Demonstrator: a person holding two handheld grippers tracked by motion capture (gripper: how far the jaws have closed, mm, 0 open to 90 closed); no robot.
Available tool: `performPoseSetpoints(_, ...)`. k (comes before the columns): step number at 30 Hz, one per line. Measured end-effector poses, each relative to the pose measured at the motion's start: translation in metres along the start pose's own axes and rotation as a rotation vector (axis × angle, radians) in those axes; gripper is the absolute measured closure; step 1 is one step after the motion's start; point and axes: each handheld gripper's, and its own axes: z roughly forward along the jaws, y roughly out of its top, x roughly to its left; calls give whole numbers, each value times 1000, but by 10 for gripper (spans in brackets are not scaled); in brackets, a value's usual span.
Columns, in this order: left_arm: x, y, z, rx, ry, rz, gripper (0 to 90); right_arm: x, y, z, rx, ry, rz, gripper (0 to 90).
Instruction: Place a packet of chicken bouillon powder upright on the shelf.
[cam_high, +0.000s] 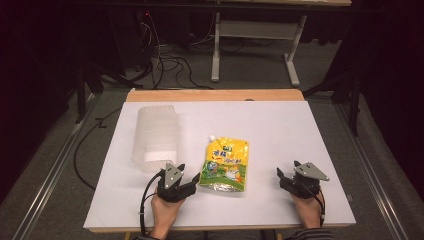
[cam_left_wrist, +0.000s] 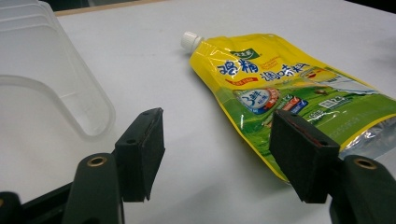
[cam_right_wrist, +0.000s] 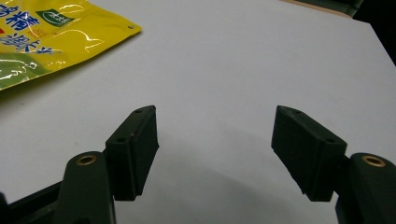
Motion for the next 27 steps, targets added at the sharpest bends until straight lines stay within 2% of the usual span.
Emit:
performPoseSetpoints(2, -2, 2, 0, -2, 18, 8, 371, 0, 0, 0, 1, 0, 3, 319)
performPoseSetpoints(7, -5, 8, 0, -14, 15, 11, 366, 0, 0, 0, 6, 0, -1, 319)
performPoseSetpoints(18, -16, 30, 13, 1, -15, 21, 351, 0, 0, 0, 5, 1, 1, 318)
performPoseSetpoints(27, -21, 48, 35, 64, -48, 26, 329, 0, 0, 0, 5, 0, 1, 319)
